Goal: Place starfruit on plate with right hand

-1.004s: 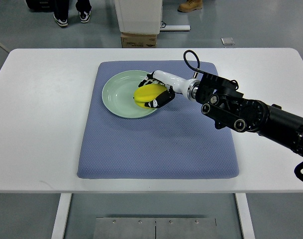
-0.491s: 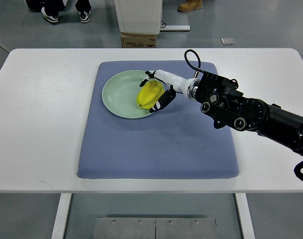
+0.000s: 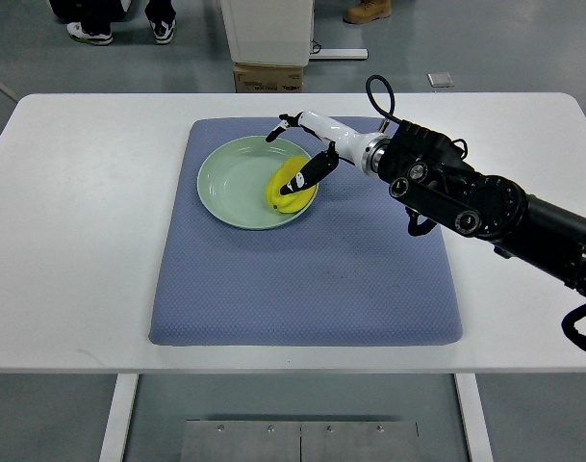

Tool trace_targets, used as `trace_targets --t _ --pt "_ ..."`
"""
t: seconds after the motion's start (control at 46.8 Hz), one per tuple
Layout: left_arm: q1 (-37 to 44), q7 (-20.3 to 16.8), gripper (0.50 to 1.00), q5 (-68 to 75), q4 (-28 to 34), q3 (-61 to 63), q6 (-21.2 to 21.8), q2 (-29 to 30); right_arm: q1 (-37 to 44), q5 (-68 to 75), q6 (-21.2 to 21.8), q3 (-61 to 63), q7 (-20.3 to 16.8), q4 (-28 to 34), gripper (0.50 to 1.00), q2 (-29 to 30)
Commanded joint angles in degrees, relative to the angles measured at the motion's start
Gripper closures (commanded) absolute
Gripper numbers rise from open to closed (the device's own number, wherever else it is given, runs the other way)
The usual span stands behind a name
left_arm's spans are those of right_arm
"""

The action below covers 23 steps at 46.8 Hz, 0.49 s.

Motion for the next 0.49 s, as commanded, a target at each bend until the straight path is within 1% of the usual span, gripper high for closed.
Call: trace_targets --t 0.0,0.214,0.32,0.47 --pt "0.0 0.0 0.5 0.0 0.0 0.1 0.0 0.0 0.0 1.2 0.0 1.3 0.1 -0.1 0.5 -0.2" --pt "-0.1 0.0 0.5 0.0 0.0 0.1 0.0 0.0 -0.2 6.1 -0.1 4.5 0.1 -0.1 0.5 -5.4" --pt "-0.1 0.0 0.5 0.0 0.0 0.0 0.0 0.0 -2.1 8.2 -0.6 7.8 -0.3 -0.1 0.5 -7.3" --pt "-0.1 0.0 0.5 0.0 0.0 0.0 0.0 0.0 -5.2 10.6 -1.0 15.5 -1.5 -0.3 0.5 -8.5"
